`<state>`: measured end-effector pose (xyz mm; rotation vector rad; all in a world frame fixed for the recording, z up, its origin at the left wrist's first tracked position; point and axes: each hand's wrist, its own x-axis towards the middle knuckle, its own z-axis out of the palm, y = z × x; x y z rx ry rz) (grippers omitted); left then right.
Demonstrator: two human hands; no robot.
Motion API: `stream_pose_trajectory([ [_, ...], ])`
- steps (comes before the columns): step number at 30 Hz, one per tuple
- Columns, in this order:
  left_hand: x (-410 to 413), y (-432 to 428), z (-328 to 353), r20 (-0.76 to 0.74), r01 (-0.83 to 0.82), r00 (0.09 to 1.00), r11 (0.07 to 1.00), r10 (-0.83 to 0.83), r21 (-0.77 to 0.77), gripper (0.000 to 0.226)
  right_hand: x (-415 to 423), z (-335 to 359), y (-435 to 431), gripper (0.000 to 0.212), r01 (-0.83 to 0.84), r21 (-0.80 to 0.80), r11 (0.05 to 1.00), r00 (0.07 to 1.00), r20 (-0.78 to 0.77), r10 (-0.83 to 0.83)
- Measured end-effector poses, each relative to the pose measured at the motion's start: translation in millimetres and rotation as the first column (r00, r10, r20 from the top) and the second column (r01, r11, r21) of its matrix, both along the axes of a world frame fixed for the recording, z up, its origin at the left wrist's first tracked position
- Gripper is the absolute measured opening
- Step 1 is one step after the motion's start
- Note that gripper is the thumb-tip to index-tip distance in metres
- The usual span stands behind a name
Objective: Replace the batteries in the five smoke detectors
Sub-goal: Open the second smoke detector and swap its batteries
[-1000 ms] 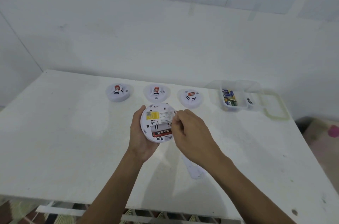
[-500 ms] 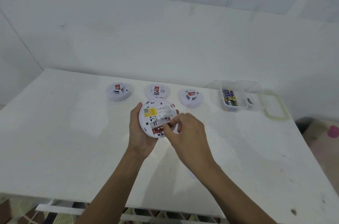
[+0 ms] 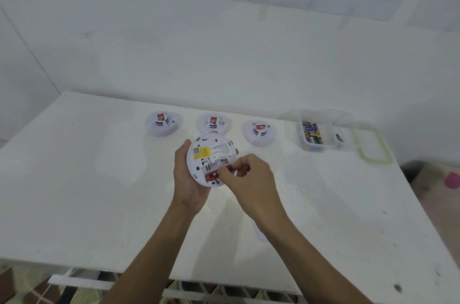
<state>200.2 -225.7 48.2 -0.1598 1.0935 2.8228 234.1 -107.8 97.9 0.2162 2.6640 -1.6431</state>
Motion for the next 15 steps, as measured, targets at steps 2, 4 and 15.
stream_pose_trajectory([
  [2, 1, 0, 2, -0.009, 0.005, 1.0, 1.0, -0.005, 0.002, 0.052, 3, 0, -1, 0.023, 0.003, -0.011, 1.0, 1.0, -0.008, -0.004],
  [4, 0, 0, 4, 0.001, 0.008, 1.0, 1.0, -0.008, 0.0, 0.052, 5, -1, -1, 0.026, 0.01, -0.022, 1.0, 1.0, -0.023, -0.01],
  [15, -3, 11, 2, 0.05, 0.049, 0.998, 0.996, -0.045, -0.075, 0.054, 1, -3, 4, 0.019, 0.017, -0.101, 0.995, 0.983, -0.179, -0.035],
])
